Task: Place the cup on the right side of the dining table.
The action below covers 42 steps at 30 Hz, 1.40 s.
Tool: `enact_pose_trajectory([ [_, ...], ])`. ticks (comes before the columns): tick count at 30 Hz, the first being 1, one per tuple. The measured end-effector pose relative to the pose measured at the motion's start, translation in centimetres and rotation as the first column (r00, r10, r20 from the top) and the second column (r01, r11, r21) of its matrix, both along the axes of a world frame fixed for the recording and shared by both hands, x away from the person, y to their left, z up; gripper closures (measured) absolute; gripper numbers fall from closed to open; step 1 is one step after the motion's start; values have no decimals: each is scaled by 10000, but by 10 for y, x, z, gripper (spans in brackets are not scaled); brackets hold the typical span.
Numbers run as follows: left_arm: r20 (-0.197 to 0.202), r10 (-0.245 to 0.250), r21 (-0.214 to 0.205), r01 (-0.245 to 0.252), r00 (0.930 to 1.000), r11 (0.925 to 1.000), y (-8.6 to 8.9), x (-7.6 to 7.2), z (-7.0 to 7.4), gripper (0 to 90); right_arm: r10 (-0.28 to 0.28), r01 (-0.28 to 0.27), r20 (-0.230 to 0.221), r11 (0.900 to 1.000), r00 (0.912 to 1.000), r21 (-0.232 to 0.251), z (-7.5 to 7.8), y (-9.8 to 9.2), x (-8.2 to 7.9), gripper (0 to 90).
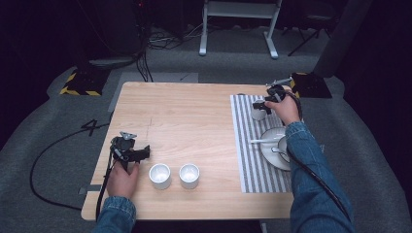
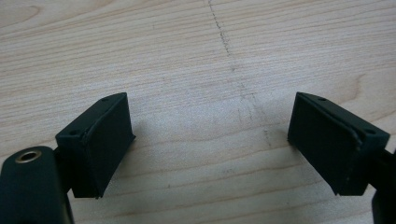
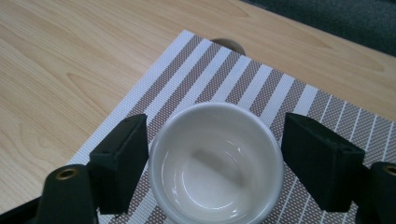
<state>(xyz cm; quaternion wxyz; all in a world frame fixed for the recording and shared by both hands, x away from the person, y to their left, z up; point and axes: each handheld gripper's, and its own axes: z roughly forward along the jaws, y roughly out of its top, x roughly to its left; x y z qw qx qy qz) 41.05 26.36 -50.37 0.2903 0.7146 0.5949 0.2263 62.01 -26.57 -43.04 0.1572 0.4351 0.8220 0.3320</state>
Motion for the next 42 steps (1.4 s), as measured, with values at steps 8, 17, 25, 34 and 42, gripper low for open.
enact_pose_trajectory([
  [8,-8,20,-9,-20,10000,10000,0,0,0,142,447,-432,507,9987,9977,-285,32,11,-12,231],
  [17,-9,19,-10,-19,10000,10000,0,0,0,142,541,-531,514,9984,9972,-204,57,20,-32,235],
  [25,-13,18,-21,-18,10000,10000,0,0,0,141,578,-573,669,9983,9961,-102,68,20,-52,240],
  [34,-14,16,-18,-16,10000,10000,0,0,0,141,1506,-1519,924,9884,9843,71,83,33,-95,258],
  [42,-14,18,-22,-18,10000,10000,0,0,0,141,2019,-2035,1031,9791,9740,46,87,43,-120,258],
])
